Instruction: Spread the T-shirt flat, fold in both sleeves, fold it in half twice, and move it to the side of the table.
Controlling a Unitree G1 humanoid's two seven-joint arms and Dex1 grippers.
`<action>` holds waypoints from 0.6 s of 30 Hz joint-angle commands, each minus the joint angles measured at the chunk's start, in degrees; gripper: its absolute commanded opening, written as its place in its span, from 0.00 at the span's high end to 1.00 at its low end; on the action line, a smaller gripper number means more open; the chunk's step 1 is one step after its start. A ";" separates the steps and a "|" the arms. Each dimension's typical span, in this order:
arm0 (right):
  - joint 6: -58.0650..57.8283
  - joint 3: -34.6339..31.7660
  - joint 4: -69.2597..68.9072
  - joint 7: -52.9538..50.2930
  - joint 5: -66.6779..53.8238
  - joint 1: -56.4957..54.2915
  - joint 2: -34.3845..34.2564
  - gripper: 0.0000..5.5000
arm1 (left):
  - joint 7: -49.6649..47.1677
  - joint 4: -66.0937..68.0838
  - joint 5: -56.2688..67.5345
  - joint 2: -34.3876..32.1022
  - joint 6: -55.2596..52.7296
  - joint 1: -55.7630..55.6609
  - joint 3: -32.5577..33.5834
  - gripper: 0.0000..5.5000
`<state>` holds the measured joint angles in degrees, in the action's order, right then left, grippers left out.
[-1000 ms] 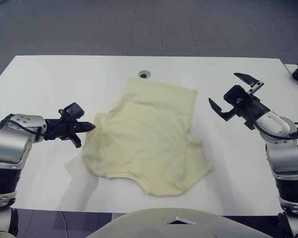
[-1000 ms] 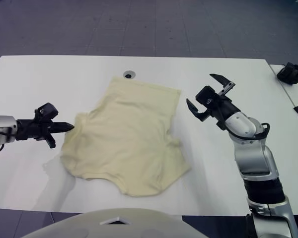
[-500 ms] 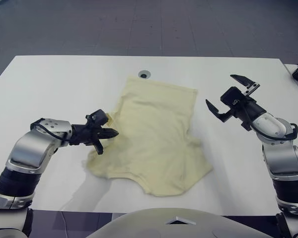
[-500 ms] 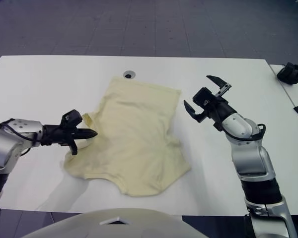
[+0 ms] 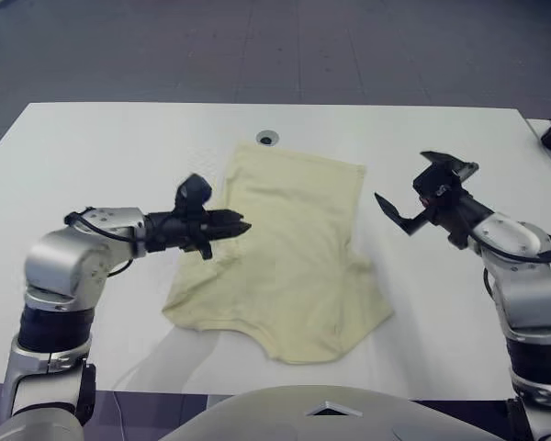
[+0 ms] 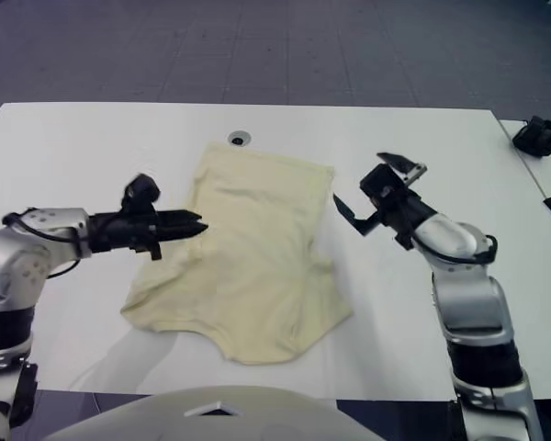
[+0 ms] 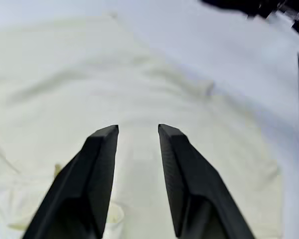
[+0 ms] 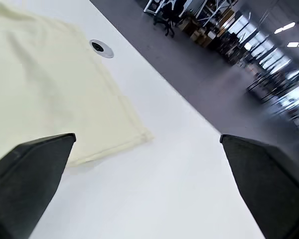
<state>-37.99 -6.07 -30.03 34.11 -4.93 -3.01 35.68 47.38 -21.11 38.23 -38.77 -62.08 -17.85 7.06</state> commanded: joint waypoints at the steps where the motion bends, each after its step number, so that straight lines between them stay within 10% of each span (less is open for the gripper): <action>1: -23.18 -10.57 -10.95 6.02 -15.20 9.62 -0.14 0.02 | -4.90 3.35 -0.36 -2.09 -1.39 -1.42 7.33 0.59; 11: -42.95 -14.63 -16.51 12.94 -30.13 21.32 7.85 0.02 | -14.29 -2.64 0.16 1.87 -2.41 6.38 10.67 0.28; 18: -40.11 -7.32 -12.17 8.27 -30.06 19.40 5.94 0.22 | -15.82 -3.07 1.00 2.07 -2.23 6.63 10.07 0.07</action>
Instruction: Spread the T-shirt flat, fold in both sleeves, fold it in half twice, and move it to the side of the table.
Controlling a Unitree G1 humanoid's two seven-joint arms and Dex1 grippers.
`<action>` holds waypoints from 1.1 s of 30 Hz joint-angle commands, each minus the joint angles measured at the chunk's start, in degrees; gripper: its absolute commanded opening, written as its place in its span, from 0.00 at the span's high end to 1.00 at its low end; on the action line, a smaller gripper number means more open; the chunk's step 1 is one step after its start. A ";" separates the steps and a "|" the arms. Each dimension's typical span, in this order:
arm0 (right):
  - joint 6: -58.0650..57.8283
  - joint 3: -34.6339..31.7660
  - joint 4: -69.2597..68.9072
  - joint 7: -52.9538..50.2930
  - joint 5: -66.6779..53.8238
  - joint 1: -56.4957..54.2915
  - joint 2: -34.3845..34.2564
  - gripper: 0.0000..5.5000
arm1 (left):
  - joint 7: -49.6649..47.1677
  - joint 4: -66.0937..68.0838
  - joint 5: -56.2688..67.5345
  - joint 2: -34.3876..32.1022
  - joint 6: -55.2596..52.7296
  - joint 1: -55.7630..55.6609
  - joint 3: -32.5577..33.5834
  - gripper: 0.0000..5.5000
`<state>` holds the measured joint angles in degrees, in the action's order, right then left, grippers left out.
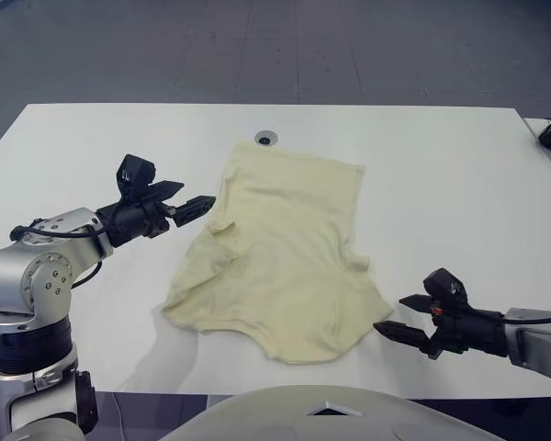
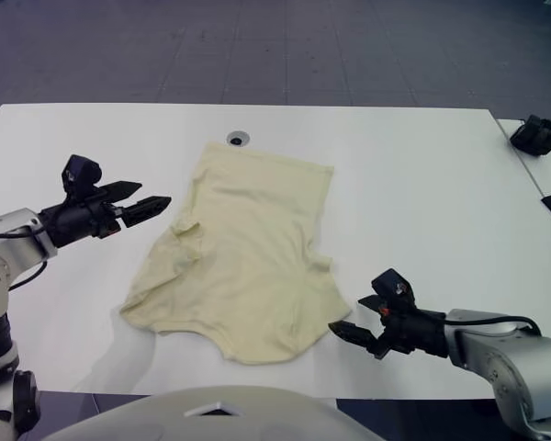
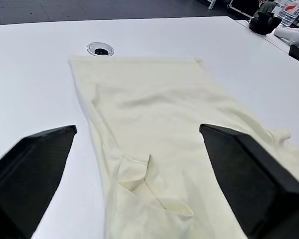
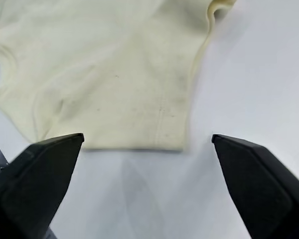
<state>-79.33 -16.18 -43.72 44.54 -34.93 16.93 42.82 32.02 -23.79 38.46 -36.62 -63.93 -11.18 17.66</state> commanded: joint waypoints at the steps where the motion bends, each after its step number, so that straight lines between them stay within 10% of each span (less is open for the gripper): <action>1: 1.53 3.28 1.69 -2.75 -0.27 -0.39 -1.57 0.25 | -0.37 -0.16 0.75 -0.22 -0.31 -0.18 -0.83 0.04; 24: 9.56 8.34 5.67 -3.12 -0.25 1.81 7.43 0.97 | -3.03 -1.62 1.79 0.50 0.16 1.63 -0.02 0.02; 33: 10.35 8.75 6.51 -2.96 -0.73 0.93 8.65 1.00 | -3.76 -1.58 2.10 0.49 0.46 2.19 0.72 0.02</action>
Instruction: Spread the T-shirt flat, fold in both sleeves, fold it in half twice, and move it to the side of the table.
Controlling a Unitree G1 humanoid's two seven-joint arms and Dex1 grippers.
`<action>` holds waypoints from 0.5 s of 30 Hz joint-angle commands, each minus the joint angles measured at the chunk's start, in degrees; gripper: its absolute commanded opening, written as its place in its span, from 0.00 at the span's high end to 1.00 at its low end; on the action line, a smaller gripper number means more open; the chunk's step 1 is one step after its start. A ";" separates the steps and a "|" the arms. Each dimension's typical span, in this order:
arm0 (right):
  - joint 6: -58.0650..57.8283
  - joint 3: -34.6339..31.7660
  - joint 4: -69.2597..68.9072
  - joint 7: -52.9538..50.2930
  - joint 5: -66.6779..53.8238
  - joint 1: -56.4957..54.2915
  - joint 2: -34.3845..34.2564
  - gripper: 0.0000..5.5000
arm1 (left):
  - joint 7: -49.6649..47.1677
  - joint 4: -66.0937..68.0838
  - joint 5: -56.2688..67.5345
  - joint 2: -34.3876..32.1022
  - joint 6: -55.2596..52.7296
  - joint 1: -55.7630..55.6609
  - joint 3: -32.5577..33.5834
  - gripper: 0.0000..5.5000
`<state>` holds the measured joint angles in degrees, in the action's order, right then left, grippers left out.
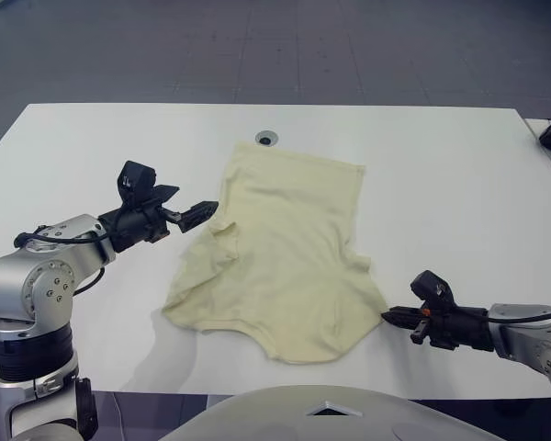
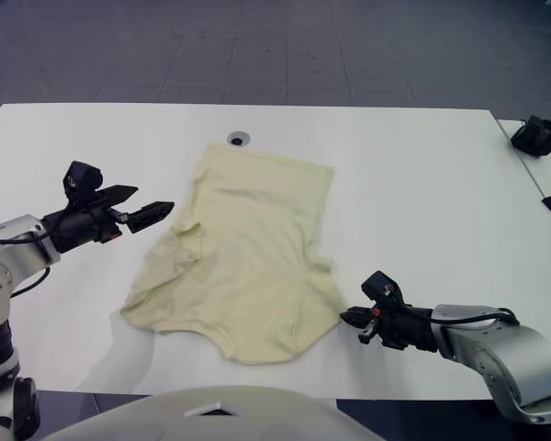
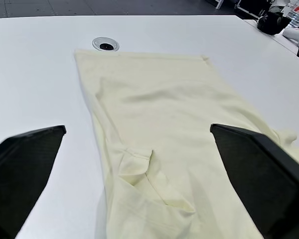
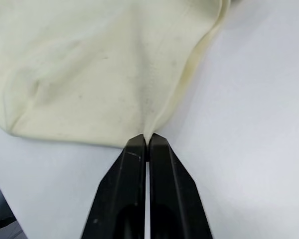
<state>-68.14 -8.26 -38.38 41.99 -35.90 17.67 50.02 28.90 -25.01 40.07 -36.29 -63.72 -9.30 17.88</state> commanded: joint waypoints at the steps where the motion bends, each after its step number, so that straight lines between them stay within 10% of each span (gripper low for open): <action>1: -0.69 0.81 1.45 -0.33 0.25 0.02 1.69 1.00 | -0.76 -0.37 0.45 0.22 0.30 0.41 0.51 0.02; 15: 6.10 -3.29 14.48 2.03 4.28 -4.50 8.22 1.00 | -0.59 2.04 -0.18 -0.47 1.44 -1.85 -1.22 0.02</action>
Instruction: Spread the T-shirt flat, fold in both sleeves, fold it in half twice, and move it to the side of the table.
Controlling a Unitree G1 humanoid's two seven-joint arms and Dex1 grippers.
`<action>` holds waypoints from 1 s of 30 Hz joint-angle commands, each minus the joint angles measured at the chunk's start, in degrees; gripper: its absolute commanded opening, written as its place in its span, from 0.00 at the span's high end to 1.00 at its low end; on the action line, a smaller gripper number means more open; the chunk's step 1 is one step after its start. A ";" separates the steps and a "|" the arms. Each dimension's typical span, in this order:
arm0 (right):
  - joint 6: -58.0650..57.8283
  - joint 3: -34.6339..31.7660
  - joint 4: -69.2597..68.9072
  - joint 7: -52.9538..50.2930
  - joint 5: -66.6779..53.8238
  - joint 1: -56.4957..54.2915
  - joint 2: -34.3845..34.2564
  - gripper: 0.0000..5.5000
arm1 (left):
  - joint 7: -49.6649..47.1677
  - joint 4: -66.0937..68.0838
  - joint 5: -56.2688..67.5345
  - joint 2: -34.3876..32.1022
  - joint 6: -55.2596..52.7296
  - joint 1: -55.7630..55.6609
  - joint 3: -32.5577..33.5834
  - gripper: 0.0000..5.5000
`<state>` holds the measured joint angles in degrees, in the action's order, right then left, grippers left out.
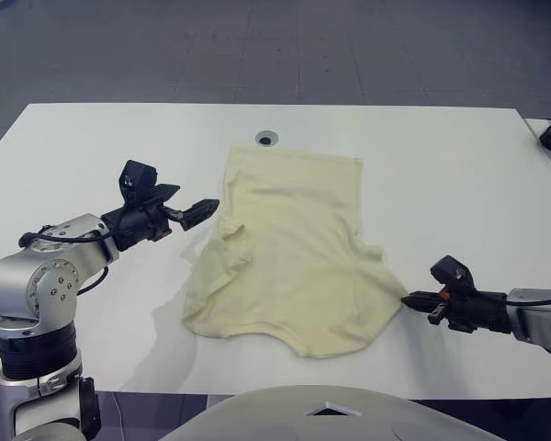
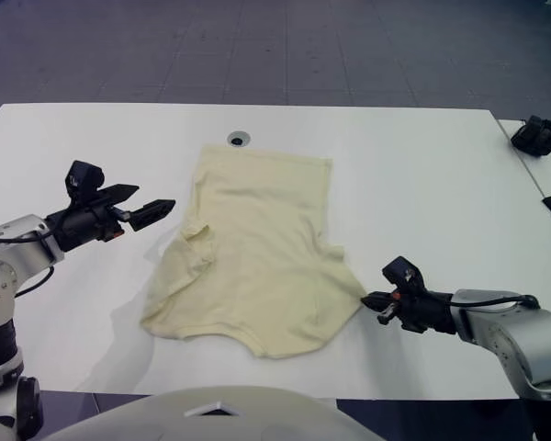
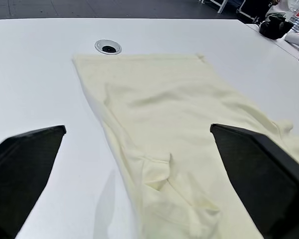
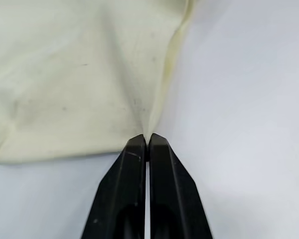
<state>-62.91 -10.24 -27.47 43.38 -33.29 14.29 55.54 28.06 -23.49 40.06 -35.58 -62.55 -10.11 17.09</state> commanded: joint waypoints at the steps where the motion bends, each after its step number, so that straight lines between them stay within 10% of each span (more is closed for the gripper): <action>1: 1.03 -1.57 4.04 0.98 1.70 -1.50 3.16 1.00 | 0.24 0.53 -0.14 -1.19 0.25 -1.13 -0.48 0.02; 12: -6.76 -4.83 -5.97 2.80 -9.51 -9.36 2.31 1.00 | -0.69 -1.16 0.57 -0.27 -0.31 0.48 0.01 0.02; 30: -8.30 13.50 -4.78 -9.86 -9.13 -20.51 -14.57 0.91 | 0.23 0.92 0.70 -0.05 -0.19 -3.22 -4.38 0.02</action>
<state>-70.60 3.21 -32.56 35.23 -42.18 -4.83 43.23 28.00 -23.14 40.71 -35.17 -62.64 -12.47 13.45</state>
